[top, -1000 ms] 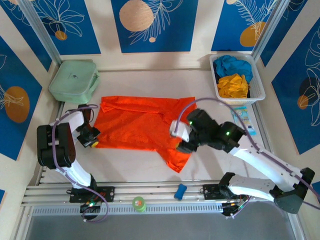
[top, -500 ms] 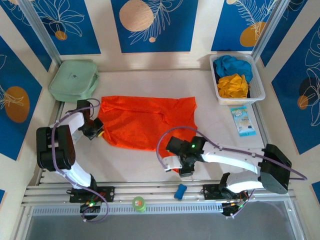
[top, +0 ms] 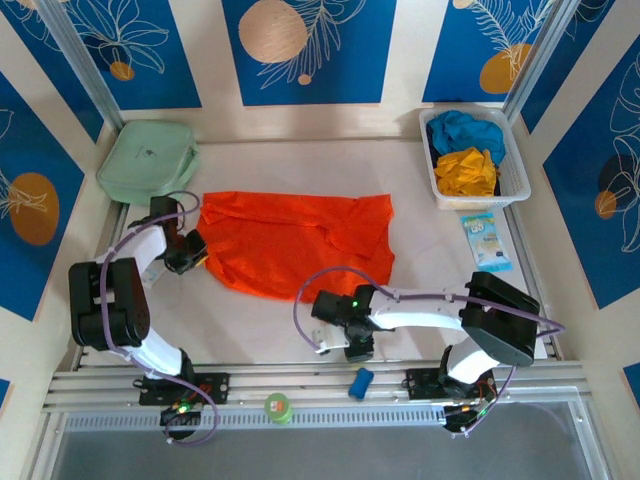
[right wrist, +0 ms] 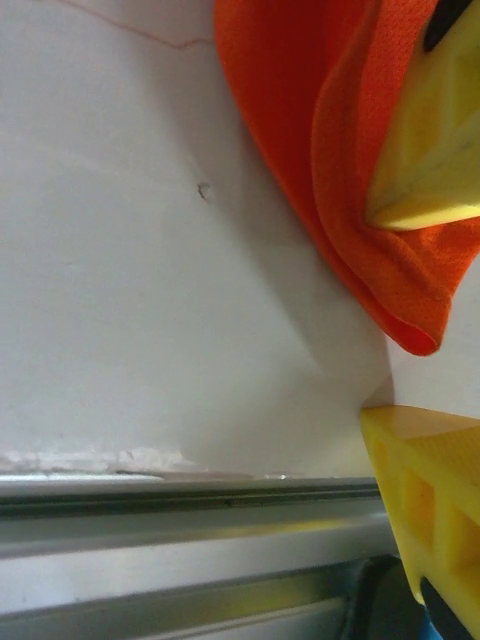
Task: Fold and stack the t-shirts
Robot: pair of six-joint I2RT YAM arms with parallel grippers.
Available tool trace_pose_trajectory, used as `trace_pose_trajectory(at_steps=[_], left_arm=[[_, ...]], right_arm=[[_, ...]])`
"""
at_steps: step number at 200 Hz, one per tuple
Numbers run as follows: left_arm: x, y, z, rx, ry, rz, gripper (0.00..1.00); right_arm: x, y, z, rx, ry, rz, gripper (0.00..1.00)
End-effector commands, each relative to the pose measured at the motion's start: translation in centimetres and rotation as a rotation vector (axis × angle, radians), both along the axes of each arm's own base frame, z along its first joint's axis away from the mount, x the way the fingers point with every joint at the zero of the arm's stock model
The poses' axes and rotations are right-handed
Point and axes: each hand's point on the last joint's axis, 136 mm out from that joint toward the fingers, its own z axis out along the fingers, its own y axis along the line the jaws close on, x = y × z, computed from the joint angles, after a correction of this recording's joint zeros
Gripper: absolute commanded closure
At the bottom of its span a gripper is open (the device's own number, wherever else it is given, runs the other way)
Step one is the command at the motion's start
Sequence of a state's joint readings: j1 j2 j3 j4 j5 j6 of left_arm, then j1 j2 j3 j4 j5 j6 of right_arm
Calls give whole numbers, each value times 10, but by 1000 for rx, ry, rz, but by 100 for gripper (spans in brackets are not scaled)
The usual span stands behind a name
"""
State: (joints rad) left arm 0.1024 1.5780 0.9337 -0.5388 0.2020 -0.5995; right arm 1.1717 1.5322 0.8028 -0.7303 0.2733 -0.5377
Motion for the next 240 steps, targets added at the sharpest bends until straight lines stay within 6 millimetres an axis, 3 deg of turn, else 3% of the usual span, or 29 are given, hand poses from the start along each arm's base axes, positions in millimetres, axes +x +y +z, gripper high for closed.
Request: trace_pose_trajectory(at_steps=[1,52,96,131,189,240], left_arm=[[-5,0,12,13,-19,-12,100],[-12,2,28,24,-44,7,100],[-23,4,32,41,-29,11,100],[-34,9,40,74,-16,13,100],[-28,21,65,146,-8,24,100],[3,30,82,174,-2,39,100]], right_arm=[[5,-2,-11,-25,-27,-26,53],[31,0,-17,-52,-132,-54,80],[35,-1,1,-3,-172,-42,100],[38,-9,43,79,-245,-19,100],[83,-17,115,268,-440,-150,100],[134,-19,128,253,-525,-308,100]])
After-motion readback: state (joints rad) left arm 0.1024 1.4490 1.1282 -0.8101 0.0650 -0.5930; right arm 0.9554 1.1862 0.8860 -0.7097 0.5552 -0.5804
